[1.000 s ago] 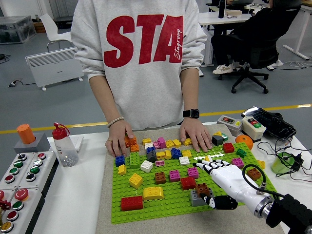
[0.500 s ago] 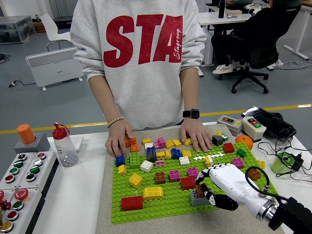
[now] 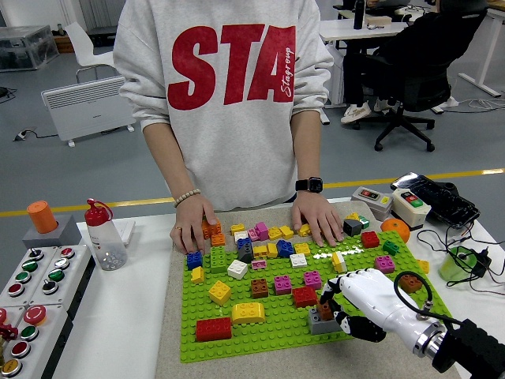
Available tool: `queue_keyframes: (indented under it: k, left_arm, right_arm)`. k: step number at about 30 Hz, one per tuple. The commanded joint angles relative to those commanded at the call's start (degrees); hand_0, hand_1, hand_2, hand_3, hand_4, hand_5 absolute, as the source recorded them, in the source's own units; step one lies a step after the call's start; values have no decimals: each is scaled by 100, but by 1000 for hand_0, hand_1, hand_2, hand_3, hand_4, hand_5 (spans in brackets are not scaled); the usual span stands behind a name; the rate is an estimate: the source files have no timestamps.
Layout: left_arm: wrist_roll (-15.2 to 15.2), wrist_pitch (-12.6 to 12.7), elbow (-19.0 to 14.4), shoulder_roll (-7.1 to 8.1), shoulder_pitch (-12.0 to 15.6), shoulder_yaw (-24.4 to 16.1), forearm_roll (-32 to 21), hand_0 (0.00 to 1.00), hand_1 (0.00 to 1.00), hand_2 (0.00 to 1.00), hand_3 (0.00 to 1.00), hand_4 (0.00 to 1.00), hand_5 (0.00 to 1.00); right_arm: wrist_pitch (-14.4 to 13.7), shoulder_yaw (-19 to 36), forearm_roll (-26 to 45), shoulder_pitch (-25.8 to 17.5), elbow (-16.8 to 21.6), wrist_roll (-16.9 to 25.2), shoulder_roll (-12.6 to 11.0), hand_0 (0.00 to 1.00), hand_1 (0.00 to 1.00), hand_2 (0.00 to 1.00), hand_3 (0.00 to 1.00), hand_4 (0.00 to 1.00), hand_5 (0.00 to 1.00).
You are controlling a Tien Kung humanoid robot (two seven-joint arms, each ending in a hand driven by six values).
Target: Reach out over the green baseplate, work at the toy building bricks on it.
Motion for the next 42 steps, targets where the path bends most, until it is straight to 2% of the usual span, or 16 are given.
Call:
queue_keyframes:
  k: [21,42]
  left_arm:
    - [16,0,0,-14,45,-9,31,652,685,674,569,285,998]
    - [8,10,0,-13,44,-4,32,649,684,674,568,285,998]
  right_arm:
    - [32,-181,23,47,-163,-29,97,574,618,588,544,297,166]
    - [59,-201,5,51,-68,-71,80,575,618,589,544,298,164]
